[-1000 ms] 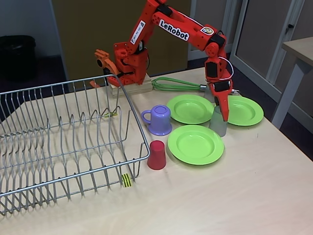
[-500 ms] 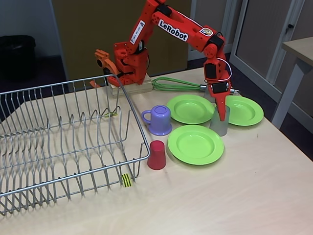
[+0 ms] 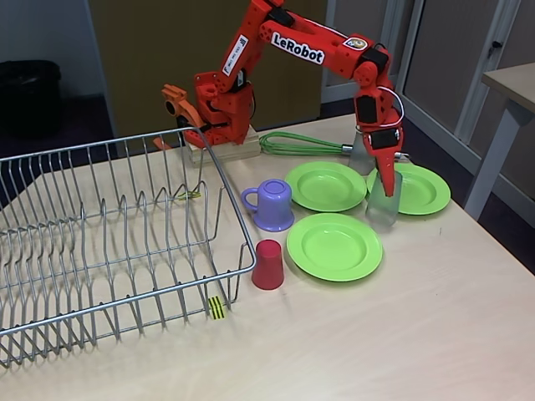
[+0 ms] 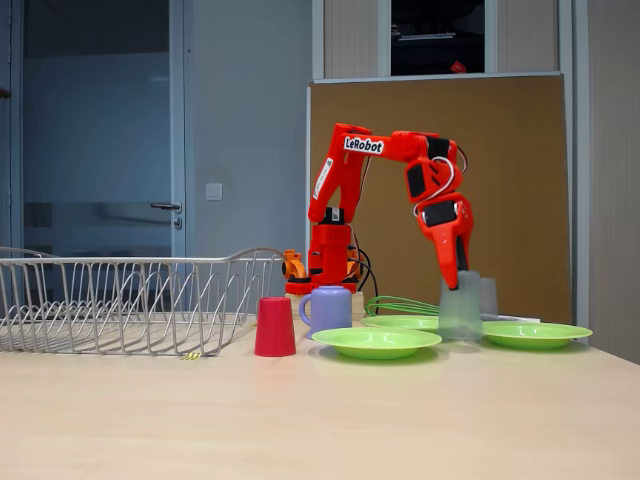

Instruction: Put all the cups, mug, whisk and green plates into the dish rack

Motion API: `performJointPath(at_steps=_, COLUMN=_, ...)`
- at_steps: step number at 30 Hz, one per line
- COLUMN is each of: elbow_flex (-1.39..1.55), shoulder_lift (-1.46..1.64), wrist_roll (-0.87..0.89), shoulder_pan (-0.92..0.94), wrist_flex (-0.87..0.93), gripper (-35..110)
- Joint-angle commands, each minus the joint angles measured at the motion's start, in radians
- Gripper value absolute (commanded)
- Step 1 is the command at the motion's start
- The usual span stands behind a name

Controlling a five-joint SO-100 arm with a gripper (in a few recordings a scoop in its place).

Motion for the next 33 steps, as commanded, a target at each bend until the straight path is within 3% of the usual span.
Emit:
performJointPath(at_steps=1, elbow_flex=-0.14, shoulder_lift=0.031, wrist_roll=-0.018, shoulder_pan=-0.015, wrist_flex=0.124, gripper=14)
performJointPath(at_steps=11, elbow_flex=-0.393, shoulder_lift=0.132, wrist_roll=-0.394, shoulder_pan=0.163, wrist_flex=0.374, gripper=14)
performJointPath(at_steps=22, elbow_flex=-0.583, shoulder_lift=0.189, wrist_roll=-0.881, shoulder_pan=0.64, wrist_flex=0.557, gripper=12)
performJointPath(at_steps=28, elbow_flex=-0.604, shoulder_lift=0.187, wrist_roll=-1.071, shoulder_pan=0.911, wrist_flex=0.538, gripper=14)
performJointPath(at_steps=33, elbow_flex=-0.744, shoulder_lift=0.008, wrist_roll=-1.213, shoulder_pan=1.152, wrist_flex=0.531, gripper=14)
